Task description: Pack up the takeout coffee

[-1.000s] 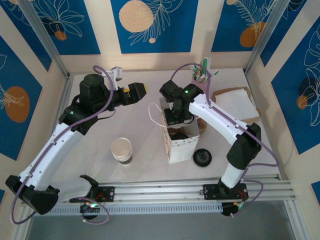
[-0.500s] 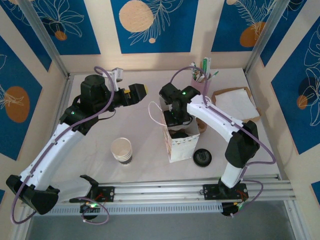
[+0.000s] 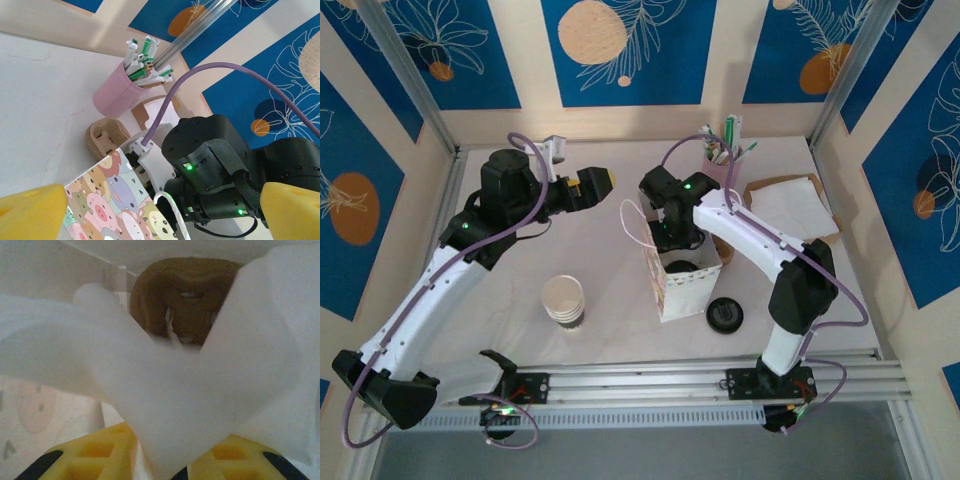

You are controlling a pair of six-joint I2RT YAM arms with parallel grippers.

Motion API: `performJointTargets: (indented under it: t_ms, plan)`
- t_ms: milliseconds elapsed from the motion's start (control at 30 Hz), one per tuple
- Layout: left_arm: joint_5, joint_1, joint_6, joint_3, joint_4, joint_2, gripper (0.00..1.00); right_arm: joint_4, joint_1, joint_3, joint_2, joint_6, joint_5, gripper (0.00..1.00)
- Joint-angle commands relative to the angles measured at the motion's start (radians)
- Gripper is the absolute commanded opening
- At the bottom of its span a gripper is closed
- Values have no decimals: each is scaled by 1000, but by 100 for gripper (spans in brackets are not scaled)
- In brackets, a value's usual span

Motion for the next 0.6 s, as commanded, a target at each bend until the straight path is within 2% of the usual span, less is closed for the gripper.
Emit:
performJointTargets:
  t_ms: [0, 567]
  plan:
    - [17, 14, 0, -8, 21, -10, 99, -36, -3, 48, -62, 5, -5, 37]
    - [12, 14, 5, 0, 18, -7, 99, -61, 10, 129, -212, -4, -33, 78]
